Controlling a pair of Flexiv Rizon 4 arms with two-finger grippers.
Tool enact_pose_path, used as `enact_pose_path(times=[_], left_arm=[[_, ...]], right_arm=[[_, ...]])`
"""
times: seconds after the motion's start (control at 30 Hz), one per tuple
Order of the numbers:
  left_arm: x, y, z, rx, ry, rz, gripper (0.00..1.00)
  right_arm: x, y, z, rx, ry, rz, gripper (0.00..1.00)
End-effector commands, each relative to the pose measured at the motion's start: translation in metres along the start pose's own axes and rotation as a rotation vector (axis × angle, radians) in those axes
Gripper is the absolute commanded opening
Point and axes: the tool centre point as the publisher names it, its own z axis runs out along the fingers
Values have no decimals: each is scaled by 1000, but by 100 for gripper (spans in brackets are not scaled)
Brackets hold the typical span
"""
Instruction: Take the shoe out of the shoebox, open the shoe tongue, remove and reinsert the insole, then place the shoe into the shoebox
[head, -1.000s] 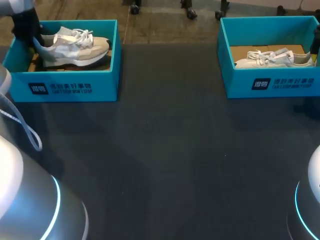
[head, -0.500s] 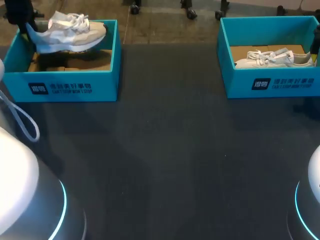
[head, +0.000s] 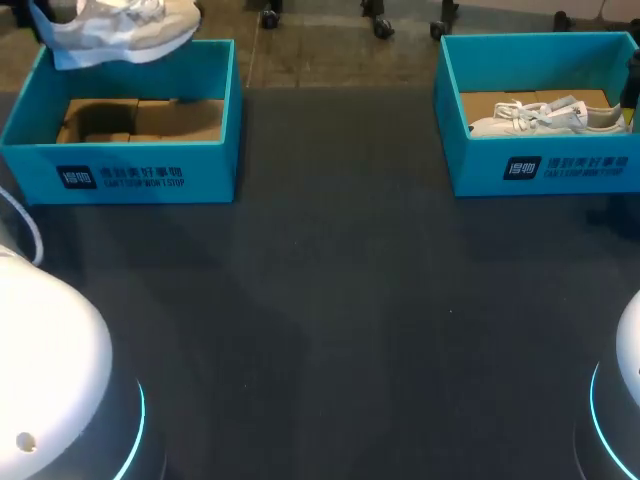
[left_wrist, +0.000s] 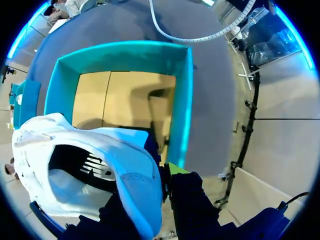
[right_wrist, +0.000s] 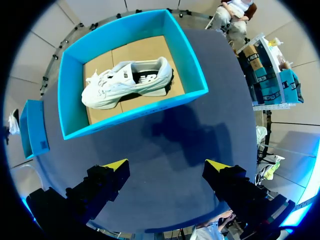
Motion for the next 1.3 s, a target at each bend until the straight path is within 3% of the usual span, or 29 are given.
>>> enact_pose_path(times=[0.03,0.23,0.53,0.67,0.73,0.77,0.93,1.3], left_arm=[[-8,-25,-47,-75,39,1,0],[-17,-42,-87,-108,35,6,0],[-39,-95,-129,-140,3,58,0],[-56,-126,-134,-161,12,76,0],[-56,-126,-134,-161,12,76,0],[-70,-151,-137,-165,17,93,0],[-96,-184,-138,-166,22,106,0],[-144,-267,-115,-164,23,62,0]], right_arm=[[0,0,0,0,-2,1,100],[0,0,0,0,-2,1,100],[0,0,0,0,-2,1,100],[0,0,0,0,-2,1,100],[0,0,0,0,-2,1,100],[0,0,0,0,-2,1,100],[0,0,0,0,-2,1,100],[0,0,0,0,-2,1,100]])
